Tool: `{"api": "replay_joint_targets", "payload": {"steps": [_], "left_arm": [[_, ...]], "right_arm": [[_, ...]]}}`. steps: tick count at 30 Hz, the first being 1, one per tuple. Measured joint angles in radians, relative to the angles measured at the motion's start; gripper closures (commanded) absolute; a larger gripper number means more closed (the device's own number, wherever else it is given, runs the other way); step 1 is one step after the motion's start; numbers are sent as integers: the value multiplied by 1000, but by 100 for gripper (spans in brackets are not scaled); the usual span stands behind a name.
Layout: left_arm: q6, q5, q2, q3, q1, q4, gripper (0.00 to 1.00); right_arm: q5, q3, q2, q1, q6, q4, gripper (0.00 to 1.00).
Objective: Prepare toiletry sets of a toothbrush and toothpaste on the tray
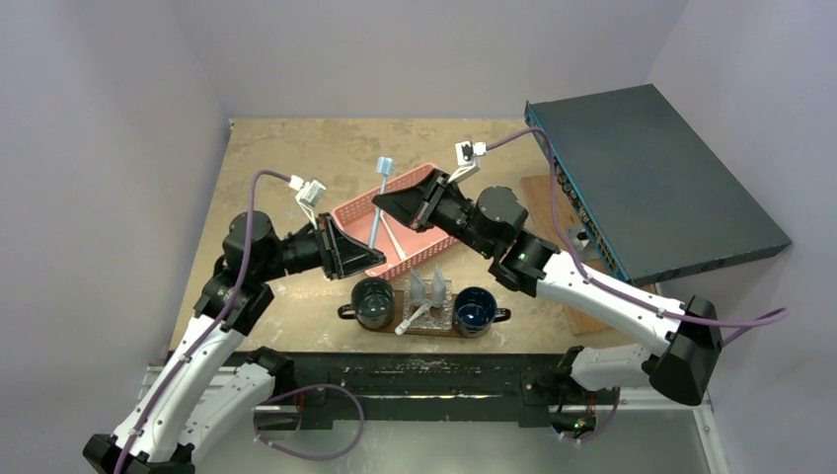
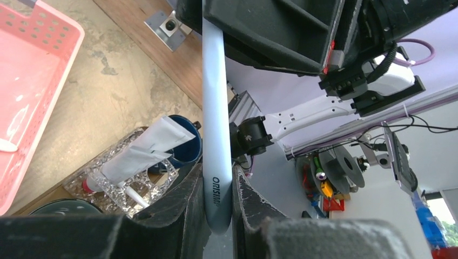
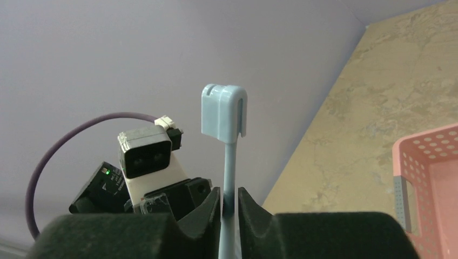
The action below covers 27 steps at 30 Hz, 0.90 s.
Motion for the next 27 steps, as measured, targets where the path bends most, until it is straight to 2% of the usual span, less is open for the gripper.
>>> {"api": "replay_joint_targets", "payload": {"steps": [4, 18, 27], "left_arm": [[11, -5, -2, 0, 0, -24, 100], [27, 104, -69, 0, 0, -52, 100], [50, 232, -105, -13, 0, -59, 100]], "right_arm": [[-18, 0, -23, 0, -66, -60, 61], [-164, 16, -162, -10, -380, -289, 39], [-329, 118, -180, -21, -573, -483, 33]]}}
